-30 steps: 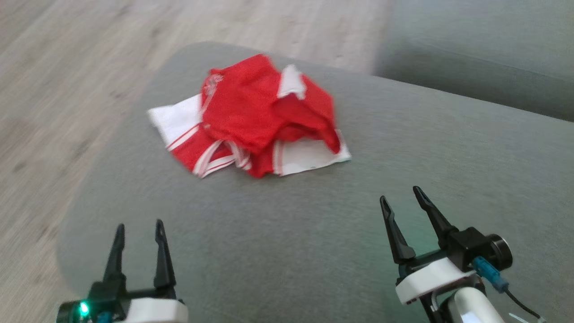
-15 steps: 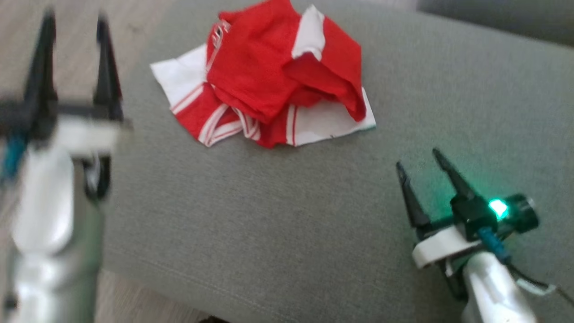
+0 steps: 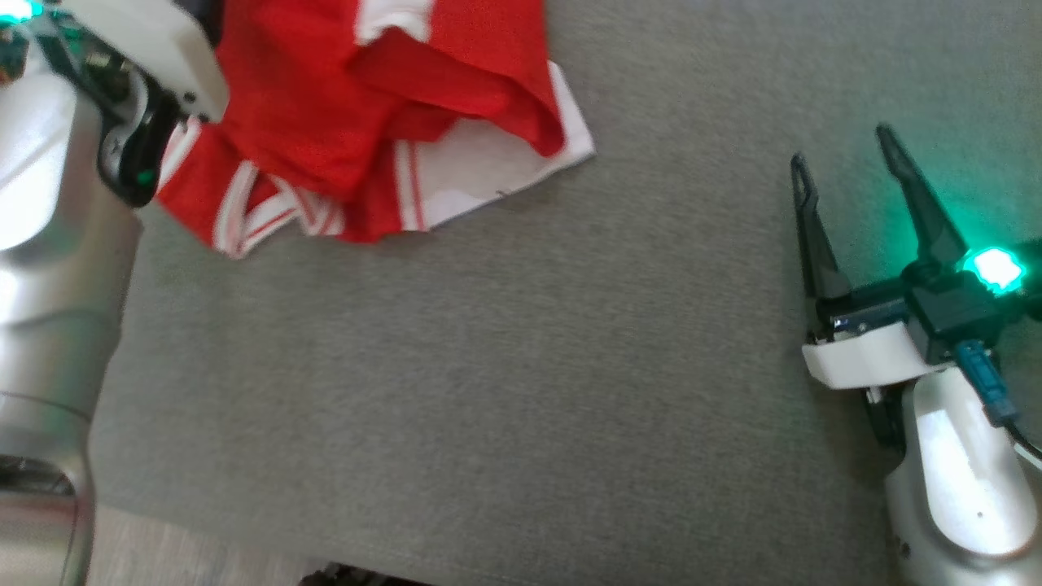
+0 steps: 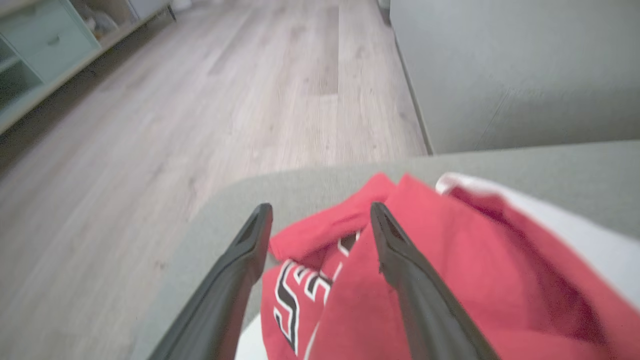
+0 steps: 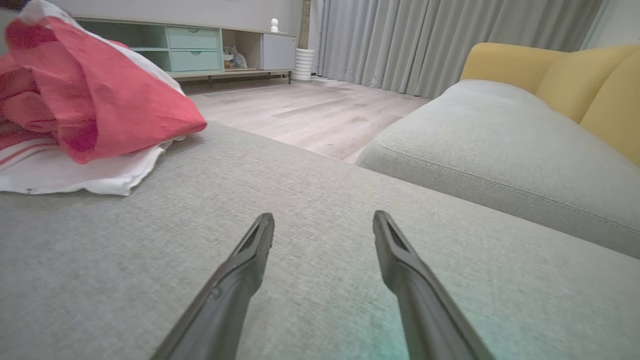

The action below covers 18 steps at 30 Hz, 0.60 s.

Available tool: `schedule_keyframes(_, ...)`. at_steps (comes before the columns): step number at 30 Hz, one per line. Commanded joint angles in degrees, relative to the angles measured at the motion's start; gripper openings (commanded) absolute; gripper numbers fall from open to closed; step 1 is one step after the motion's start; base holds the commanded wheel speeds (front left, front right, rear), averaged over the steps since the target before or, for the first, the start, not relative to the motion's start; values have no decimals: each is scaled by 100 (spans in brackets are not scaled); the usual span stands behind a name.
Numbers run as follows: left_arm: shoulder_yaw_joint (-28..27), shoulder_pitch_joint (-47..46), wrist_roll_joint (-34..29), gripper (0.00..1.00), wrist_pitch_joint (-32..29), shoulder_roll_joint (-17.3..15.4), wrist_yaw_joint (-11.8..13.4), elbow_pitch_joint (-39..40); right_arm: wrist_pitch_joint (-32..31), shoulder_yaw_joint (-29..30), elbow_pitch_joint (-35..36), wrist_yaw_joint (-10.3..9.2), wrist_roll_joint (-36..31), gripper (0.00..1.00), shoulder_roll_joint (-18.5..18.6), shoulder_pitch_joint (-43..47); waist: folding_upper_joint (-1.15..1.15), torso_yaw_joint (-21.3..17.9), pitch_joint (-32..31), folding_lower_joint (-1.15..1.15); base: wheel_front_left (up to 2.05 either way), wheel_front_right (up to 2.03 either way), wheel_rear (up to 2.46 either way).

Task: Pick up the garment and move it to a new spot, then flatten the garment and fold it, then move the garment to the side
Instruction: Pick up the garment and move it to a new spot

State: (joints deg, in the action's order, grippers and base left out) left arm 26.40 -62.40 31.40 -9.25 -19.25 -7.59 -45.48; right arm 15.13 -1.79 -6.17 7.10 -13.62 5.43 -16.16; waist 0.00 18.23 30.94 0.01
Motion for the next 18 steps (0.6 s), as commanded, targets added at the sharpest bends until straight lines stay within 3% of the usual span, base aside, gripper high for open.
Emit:
schedule_keyframes(1,-91,-267,64,100,-23,-412,11,98,-13,-48,-34,39,-38,100,-28,94,0,-281,287,-1,0,0,0)
schedule_keyframes(6,499,-296,827,100,-168,-563,11,-185,-13,8,48,39,-57,100,-60,69,0,-394,437,-1,0,0,0)
schedule_keyframes(7,587,-299,982,48,-134,-594,11,-184,-13,18,51,39,-54,100,-68,60,0,-402,447,-1,0,0,0)
schedule_keyframes(8,681,-304,1114,5,-94,-632,11,-178,-13,25,49,39,-54,100,-76,52,0,-407,451,-1,0,0,0)
schedule_keyframes(9,784,-311,1234,0,-48,-673,11,-155,-13,32,42,39,-54,100,-85,45,0,-407,447,-1,0,0,0)
schedule_keyframes(18,1476,-459,2295,0,604,-1064,10,444,-13,90,-108,39,133,100,-199,126,0,-414,-266,-1,0,0,0)
